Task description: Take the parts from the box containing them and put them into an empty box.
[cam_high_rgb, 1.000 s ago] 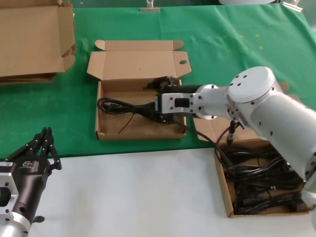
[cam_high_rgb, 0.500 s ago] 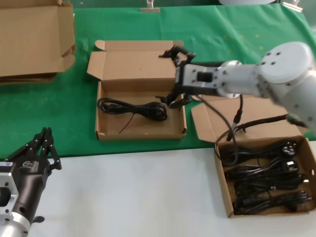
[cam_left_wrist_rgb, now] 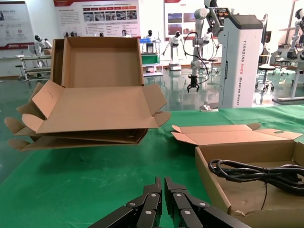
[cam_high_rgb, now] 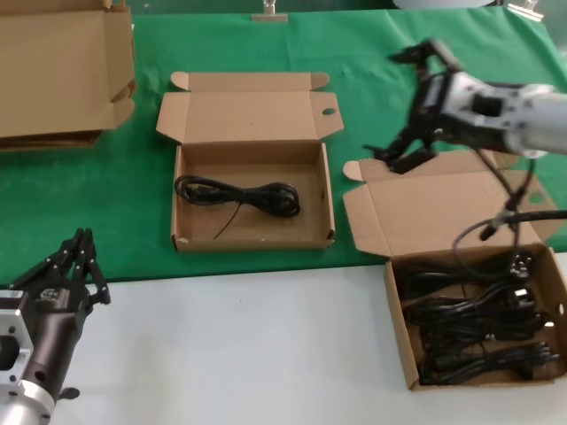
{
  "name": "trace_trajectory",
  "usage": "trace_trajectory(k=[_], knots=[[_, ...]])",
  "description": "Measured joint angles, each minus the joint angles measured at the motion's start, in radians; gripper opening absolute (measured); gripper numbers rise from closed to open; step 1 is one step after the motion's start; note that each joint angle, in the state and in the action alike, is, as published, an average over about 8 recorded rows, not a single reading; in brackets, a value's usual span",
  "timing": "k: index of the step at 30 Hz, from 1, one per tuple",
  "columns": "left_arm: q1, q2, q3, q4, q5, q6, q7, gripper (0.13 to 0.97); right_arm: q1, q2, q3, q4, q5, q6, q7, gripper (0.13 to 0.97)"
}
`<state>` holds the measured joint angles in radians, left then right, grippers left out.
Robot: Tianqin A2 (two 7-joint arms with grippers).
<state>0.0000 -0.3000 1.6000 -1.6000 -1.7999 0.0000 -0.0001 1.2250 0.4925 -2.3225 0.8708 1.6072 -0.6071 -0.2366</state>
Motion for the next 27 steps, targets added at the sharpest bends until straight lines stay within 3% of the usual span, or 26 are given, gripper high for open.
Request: trace_trajectory(k=[8,16,22,27], knots=[[0.0,0.0,0.0,0.0,0.0,0.0,0.0,0.172,-0.109,0.128,0.146,0.147,-0.023,-0.005,0.107,0.95],[0.0,0.0,0.0,0.0,0.0,0.0,0.0,0.172,-0.308,0.241,0.288,0.365,-0.022,0.042,0.248,0.964],[0.0,0.0,0.0,0.0,0.0,0.0,0.0,0.172,-0.451,0.29,0.379,0.485,-0.009,0.09,0.289,0.966],[0.0,0.0,0.0,0.0,0.0,0.0,0.0,0.178,-0.493,0.3,0.406,0.515,-0.004,0.106,0.296,0.966]])
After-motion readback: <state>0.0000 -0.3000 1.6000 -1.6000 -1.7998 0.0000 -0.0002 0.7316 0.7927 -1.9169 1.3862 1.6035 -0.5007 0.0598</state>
